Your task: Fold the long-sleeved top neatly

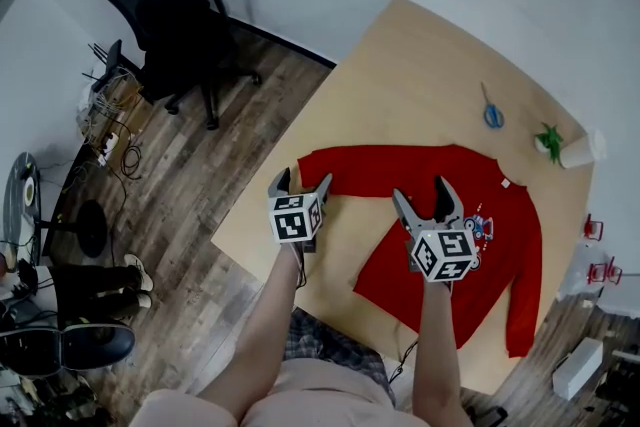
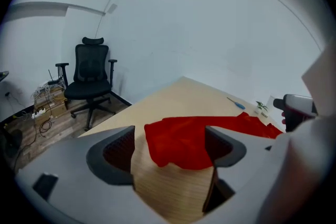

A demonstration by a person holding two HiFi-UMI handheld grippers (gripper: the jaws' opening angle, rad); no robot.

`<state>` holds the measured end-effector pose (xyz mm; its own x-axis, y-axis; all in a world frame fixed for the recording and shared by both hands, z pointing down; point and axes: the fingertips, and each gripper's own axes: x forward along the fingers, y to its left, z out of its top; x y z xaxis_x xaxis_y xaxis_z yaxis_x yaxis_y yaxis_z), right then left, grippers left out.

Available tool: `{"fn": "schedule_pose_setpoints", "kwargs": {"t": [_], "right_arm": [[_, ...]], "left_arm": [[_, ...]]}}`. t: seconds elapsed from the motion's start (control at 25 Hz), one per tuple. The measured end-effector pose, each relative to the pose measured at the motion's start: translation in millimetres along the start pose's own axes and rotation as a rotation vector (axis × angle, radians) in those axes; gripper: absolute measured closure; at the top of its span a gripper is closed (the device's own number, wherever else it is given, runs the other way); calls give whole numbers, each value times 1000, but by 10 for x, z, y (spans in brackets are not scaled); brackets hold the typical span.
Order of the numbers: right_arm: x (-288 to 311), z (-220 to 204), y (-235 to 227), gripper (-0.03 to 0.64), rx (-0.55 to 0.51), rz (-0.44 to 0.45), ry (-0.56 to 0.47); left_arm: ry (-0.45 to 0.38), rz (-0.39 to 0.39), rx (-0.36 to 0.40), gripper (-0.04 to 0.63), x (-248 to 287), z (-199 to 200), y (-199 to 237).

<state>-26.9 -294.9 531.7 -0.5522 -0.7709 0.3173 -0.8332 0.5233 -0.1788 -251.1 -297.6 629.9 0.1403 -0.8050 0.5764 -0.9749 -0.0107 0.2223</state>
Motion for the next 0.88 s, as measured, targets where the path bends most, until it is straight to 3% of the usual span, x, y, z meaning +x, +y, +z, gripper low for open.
{"fn": "schedule_pose_setpoints", "kwargs": {"t": [0.28,0.52,0.68,0.88], "right_arm": [[-27,-41,-61,230,3,-15,13],[-61,-69,-95,236,7,-39,14],[-121,-105,-104,238,8,-64,18],[-299,-129,-260,241,26,-119,17]], "left_arm": [[137,19,14,284,125,-260,-4],[180,42,64,380,180,-300,17],[159,38,105,508,157,-174,32],[60,73,79,520,81,219,255]]}}
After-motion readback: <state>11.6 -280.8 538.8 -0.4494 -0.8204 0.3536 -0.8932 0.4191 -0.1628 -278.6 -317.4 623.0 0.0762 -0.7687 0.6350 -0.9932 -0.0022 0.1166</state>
